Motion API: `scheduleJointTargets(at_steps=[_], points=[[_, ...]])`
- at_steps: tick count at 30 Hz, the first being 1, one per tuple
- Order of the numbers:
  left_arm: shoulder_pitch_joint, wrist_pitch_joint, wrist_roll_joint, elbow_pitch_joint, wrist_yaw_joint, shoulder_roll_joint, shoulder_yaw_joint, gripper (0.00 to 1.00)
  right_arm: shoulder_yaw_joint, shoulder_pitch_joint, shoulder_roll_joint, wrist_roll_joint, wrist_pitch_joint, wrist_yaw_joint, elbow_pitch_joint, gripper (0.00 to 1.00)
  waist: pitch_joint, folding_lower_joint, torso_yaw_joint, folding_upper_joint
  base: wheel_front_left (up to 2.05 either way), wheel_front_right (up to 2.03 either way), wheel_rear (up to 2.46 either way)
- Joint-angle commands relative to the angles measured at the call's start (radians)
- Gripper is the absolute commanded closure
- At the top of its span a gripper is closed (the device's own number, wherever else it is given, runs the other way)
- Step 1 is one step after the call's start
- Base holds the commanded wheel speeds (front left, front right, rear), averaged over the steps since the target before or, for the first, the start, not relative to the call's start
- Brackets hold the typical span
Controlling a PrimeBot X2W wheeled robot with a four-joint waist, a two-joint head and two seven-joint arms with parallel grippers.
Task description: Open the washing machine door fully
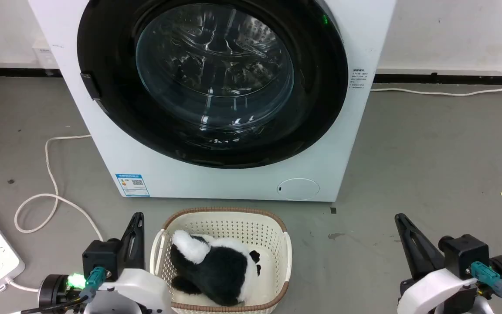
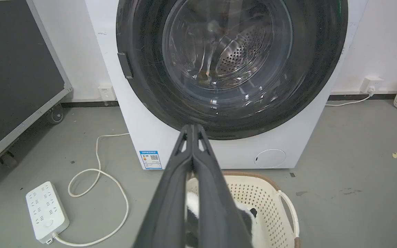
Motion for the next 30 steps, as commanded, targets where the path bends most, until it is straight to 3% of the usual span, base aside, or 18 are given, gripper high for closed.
scheduleJointTargets(at_steps=[1,30], points=[[0.015,0.0,0.009,-0.004,-0.004,0.001,-0.001,1.0,-0.001,0.008,0.005,-0.008,0.0,-0.001,-0.004,1.0,0.0,0.0,0.0,0.0,0.0,0.0,0.0],[0.015,0.0,0.009,-0.004,-0.004,0.001,-0.001,1.0,-0.001,0.008,0.005,-0.008,0.0,-0.001,-0.004,1.0,0.0,0.0,0.0,0.0,0.0,0.0,0.0]])
